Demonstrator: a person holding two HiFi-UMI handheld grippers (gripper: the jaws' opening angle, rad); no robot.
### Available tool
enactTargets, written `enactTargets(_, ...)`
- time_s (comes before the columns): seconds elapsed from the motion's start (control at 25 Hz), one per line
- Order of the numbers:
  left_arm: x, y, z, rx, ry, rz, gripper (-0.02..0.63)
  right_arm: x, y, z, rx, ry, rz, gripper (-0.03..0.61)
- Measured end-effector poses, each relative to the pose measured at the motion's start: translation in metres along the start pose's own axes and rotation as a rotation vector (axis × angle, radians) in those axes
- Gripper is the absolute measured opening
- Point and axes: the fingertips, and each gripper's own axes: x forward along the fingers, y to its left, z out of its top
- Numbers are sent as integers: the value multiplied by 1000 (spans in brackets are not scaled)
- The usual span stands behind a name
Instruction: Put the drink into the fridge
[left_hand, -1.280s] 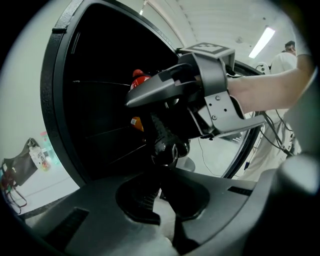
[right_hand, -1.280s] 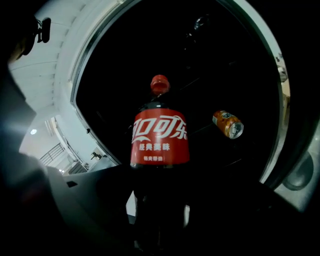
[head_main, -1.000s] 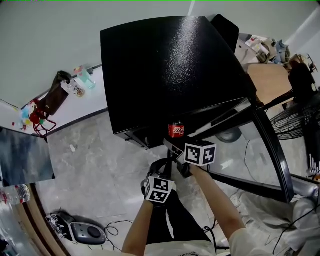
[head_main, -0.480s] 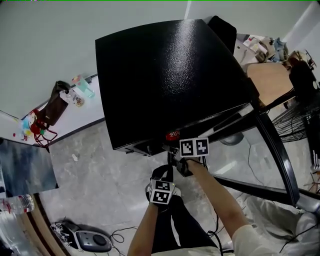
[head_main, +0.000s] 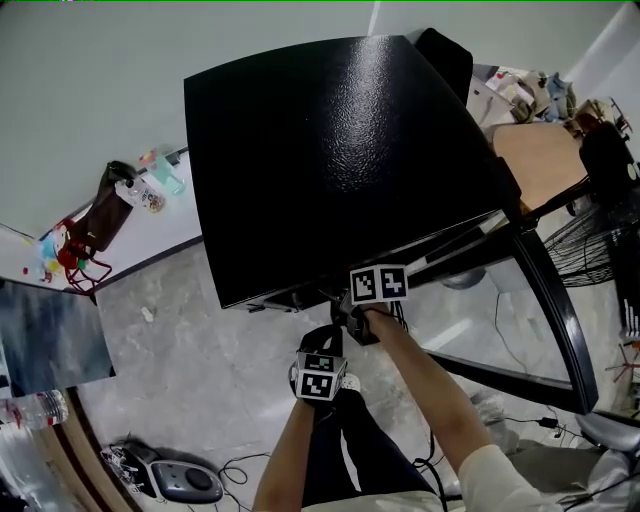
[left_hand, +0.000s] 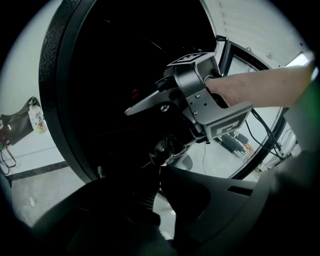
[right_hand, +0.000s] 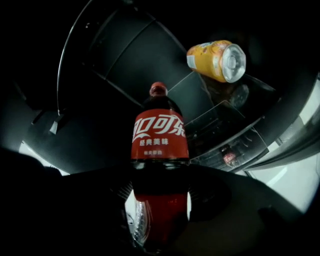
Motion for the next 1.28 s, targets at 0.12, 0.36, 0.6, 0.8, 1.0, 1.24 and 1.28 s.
enactTargets(0.12,0,0,5,-28,-6,-1,5,1,3,2,-8,2,11,311)
enactTargets(0.36,-2,5,13,-154,-43,-18,5,-1,21,3,-5,-37,137,431)
enactTargets(0.6,4,8,47,-260,-140,-35,6,-14,36,2,-88,-82,228,476)
enactTargets(0.8,12,23,55,-287,-132,-7,5,-28,32,6,-181,-144,206,415)
enactTargets(1.0,12,20,61,-275,-149,-27,5,-56,10,4,-314,-318,52,247)
enactTargets(1.24,12,18,68,-263,-166,-32,5,-75,5,-8,-529,-411,-130,115)
enactTargets(1.28,12,19,69,-265,-167,-29,5,-73,1,-11,-543,-395,-163,115)
